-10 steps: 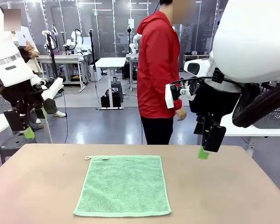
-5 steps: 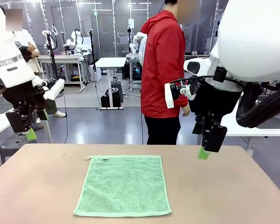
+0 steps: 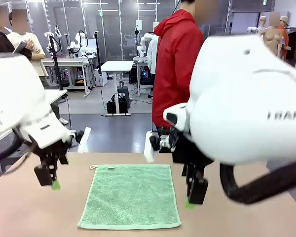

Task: Fold the towels and place them in the basket.
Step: When a person lays out a Towel with hook on the table, fold it in half twice.

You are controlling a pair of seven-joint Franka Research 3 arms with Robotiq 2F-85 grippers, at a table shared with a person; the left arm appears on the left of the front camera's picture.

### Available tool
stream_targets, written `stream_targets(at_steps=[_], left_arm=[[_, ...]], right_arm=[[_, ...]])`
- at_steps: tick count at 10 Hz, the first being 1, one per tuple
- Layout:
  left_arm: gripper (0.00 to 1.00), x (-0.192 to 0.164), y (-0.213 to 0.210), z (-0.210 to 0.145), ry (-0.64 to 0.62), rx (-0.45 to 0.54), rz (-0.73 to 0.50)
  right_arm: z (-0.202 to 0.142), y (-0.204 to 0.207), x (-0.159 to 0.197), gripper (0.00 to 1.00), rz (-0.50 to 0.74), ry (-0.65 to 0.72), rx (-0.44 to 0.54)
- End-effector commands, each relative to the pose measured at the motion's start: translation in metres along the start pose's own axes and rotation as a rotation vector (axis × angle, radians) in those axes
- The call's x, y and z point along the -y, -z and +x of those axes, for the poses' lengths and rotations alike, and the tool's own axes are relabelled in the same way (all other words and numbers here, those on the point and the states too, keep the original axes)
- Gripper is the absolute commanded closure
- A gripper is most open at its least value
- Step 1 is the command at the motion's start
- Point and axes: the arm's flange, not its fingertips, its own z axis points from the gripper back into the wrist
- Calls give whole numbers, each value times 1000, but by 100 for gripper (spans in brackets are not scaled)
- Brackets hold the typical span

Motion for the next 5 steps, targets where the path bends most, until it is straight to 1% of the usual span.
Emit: stream_targets(at_steps=[1, 3, 5], left_arm=[[0, 17, 28, -2, -49, 30, 40], [0, 34, 61, 7, -22, 54, 30], [0, 47, 79, 15, -18, 44, -2]], right_arm=[[4, 30, -6, 0, -1, 32, 20], [6, 63, -5, 0, 31, -3, 43], [10, 89, -8, 0, 45, -24, 25]])
